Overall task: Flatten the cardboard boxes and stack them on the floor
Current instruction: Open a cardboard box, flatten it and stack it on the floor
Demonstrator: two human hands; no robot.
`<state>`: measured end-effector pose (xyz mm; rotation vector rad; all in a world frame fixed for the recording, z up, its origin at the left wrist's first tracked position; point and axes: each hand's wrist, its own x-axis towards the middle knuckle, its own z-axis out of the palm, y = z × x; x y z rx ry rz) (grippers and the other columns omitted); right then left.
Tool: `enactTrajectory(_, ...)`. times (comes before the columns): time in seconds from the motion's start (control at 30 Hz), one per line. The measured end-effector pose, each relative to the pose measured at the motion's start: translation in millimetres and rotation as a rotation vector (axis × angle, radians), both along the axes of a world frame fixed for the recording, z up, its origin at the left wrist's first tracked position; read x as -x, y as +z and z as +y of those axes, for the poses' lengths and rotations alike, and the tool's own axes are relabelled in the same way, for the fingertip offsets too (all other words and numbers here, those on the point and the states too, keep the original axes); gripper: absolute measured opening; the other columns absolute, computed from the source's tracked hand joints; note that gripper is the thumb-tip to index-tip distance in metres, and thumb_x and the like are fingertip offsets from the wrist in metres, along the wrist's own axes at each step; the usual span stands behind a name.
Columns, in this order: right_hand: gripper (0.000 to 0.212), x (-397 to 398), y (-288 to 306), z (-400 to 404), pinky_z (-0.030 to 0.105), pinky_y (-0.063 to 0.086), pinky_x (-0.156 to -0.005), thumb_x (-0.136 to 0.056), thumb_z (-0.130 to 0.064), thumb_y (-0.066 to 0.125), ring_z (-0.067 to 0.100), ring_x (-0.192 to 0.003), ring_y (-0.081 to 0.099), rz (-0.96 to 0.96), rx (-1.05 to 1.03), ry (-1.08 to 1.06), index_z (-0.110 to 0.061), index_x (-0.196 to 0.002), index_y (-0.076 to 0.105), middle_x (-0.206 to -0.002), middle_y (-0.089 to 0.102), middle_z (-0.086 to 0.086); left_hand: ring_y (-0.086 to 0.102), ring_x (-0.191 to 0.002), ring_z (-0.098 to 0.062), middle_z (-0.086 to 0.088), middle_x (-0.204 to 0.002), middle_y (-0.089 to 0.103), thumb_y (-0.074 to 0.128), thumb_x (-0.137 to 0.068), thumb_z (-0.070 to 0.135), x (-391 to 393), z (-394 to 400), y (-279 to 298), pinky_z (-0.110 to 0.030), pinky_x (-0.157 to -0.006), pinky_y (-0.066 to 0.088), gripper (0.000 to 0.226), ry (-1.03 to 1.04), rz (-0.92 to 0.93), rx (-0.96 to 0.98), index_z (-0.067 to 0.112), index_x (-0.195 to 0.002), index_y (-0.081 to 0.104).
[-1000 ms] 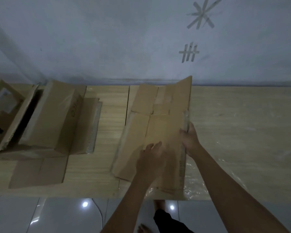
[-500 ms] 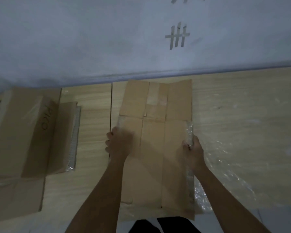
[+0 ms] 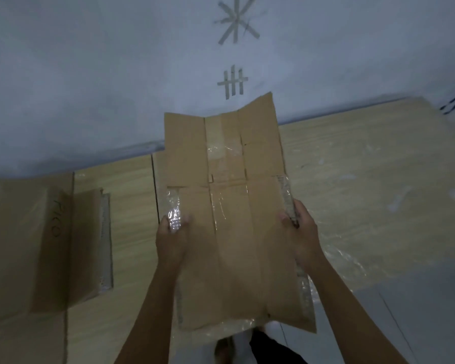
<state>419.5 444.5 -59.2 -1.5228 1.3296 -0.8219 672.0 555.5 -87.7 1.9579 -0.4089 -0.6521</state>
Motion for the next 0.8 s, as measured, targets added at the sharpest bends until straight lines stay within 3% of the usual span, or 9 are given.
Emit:
enactTrajectory(0.07, 0.02, 23.8, 21.2, 9.2, 0.04, 0.054, -0.074, -0.097, -0.025, 0.06, 0.021, -0.086, 0.067, -0.021, 0.047, -0.068, -0.025, -0.116, 0.062, -0.094, 0.071, 0.002, 0.063, -0.075, -0.015, 0.004, -0.083, 0.067, 0.075, -0.09, 0.034, 22.5, -3.5, 20.7, -0.024, -0.061, 0.049, 0.021, -0.011, 0.013, 0.062, 0.016, -0.092, 0.064)
enactTrajectory(0.17, 0.034, 63.9, 46.5, 18.1, 0.015, 0.052, -0.069, -0.093, -0.039, 0.055, -0.004, -0.089, 0.066, -0.007, 0.121, -0.162, -0.026, -0.123, 0.06, -0.101, 0.071, -0.012, 0.064, -0.075, -0.008, 0.004, -0.086, 0.069, 0.072, -0.092, 0.03, 63.2, -13.7, 45.8, -0.011, -0.056, 0.047, 0.02, -0.079, 0.053, 0.154, 0.013, -0.099, 0.065)
enactTrajectory(0.27, 0.026, 112.1, 60.7, 22.9, 0.004, 0.046, -0.067, -0.098, -0.024, 0.057, -0.015, -0.086, 0.062, -0.023, 0.147, -0.289, -0.023, -0.124, 0.061, -0.101, 0.07, -0.014, 0.07, -0.082, -0.015, 0.002, -0.091, 0.073, 0.071, -0.093, 0.03, 109.8, -28.5, 62.2, -0.022, -0.064, 0.053, 0.017, -0.184, 0.061, 0.213, 0.017, -0.103, 0.066)
enactTrajectory(0.37, 0.026, 161.8, 66.1, 20.9, 0.008, 0.05, -0.066, -0.098, -0.019, 0.058, -0.006, -0.086, 0.067, -0.042, 0.162, -0.385, -0.028, -0.122, 0.061, -0.098, 0.07, -0.018, 0.071, -0.086, -0.015, 0.004, -0.094, 0.073, 0.068, -0.095, 0.022, 157.8, -51.7, 73.9, -0.027, -0.069, 0.055, 0.012, -0.253, 0.034, 0.275, 0.02, -0.106, 0.065)
enactTrajectory(0.5, 0.025, 246.0, 62.6, 4.6, 0.028, 0.058, -0.075, -0.097, -0.024, 0.058, 0.004, -0.09, 0.069, -0.058, 0.137, -0.495, -0.028, -0.122, 0.064, -0.101, 0.073, -0.012, 0.071, -0.09, -0.016, 0.005, -0.098, 0.074, 0.064, -0.097, 0.02, 236.0, -93.0, 78.9, -0.039, -0.078, 0.057, 0.013, -0.356, 0.041, 0.303, 0.025, -0.109, 0.067)
enactTrajectory(0.63, 0.021, 345.2, 64.2, -24.1, 0.011, 0.05, -0.067, -0.096, -0.017, 0.059, -0.005, -0.081, 0.066, -0.114, 0.128, -0.542, -0.029, -0.111, 0.066, -0.093, 0.071, -0.016, 0.073, -0.093, -0.019, 0.001, -0.1, 0.076, 0.065, -0.097, 0.023, 323.0, -134.4, 80.9, -0.037, -0.078, 0.059, 0.017, -0.401, 0.077, 0.325, 0.021, -0.113, 0.07)
enactTrajectory(0.73, 0.022, 428.5, 67.4, -48.1, 0.021, 0.049, -0.066, -0.095, -0.014, 0.058, -0.004, -0.07, 0.062, -0.132, 0.062, -0.542, -0.023, -0.113, 0.069, -0.084, 0.071, -0.012, 0.072, -0.095, -0.022, 0.001, -0.099, 0.076, 0.067, -0.096, 0.023, 392.0, -163.8, 86.7, -0.043, -0.083, 0.057, 0.017, -0.43, 0.081, 0.319, 0.019, -0.112, 0.071)
enactTrajectory(0.8, 0.023, 478.6, 70.0, -61.6, 0.028, 0.051, -0.069, -0.096, -0.014, 0.057, 0.005, -0.074, 0.065, -0.133, 0.029, -0.534, -0.023, -0.114, 0.069, -0.086, 0.073, -0.007, 0.072, -0.096, -0.021, 0.001, -0.099, 0.077, 0.068, -0.095, 0.022, 434.3, -181.0, 90.6, -0.043, -0.085, 0.057, 0.017, -0.454, 0.069, 0.317, 0.018, -0.112, 0.072)
